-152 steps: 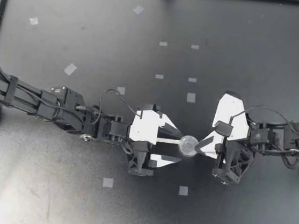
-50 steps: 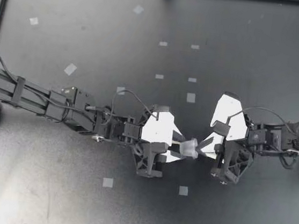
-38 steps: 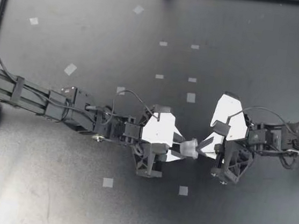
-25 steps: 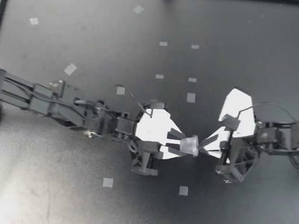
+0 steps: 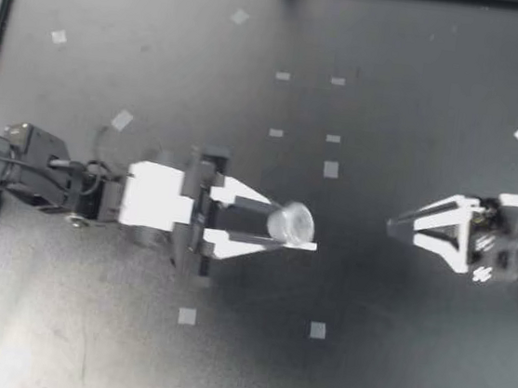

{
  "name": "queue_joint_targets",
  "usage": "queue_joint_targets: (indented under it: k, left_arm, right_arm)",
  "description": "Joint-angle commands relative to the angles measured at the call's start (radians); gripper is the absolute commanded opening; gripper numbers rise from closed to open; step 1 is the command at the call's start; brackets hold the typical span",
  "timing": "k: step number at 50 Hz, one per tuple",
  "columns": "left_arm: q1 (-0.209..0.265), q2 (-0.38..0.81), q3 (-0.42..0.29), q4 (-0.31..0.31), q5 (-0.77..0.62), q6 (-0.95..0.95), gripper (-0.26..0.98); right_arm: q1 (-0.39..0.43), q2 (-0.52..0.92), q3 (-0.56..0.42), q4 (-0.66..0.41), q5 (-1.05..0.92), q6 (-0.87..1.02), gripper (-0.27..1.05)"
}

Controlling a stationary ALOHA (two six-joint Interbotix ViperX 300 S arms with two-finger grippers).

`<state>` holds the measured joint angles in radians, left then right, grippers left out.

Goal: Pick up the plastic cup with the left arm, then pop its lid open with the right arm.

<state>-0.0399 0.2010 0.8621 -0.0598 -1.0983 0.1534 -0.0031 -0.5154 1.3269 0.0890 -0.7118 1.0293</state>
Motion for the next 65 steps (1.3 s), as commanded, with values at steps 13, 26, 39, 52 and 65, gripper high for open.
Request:
queue_joint_targets:
  k: [13,26,39,52,65]
  left_arm:
    - [0.0,0.069,-0.057,-0.067,-0.245,0.031,0.18]
    - [0.0,0.067,-0.077,-0.064,-0.184,0.049,0.18]
    - [0.0,0.069,-0.075,-0.064,-0.175,0.049,0.18]
    - [0.0,0.067,-0.078,-0.063,-0.132,0.043,0.18]
    - [-0.012,0.067,-0.084,-0.063,-0.101,0.041,0.18]
  right_arm:
    - [-0.003,0.222,-0.166,-0.002,-0.202,0.061,0.78]
    - [-0.003,0.417,-0.219,-0.029,-0.439,0.138,0.78]
    - [-0.003,0.416,-0.245,-0.091,-0.46,0.138,0.77]
    - [-0.003,0.376,-0.239,-0.098,-0.453,0.1,0.77]
    - [-0.026,0.327,-0.245,-0.103,-0.359,0.02,0.77]
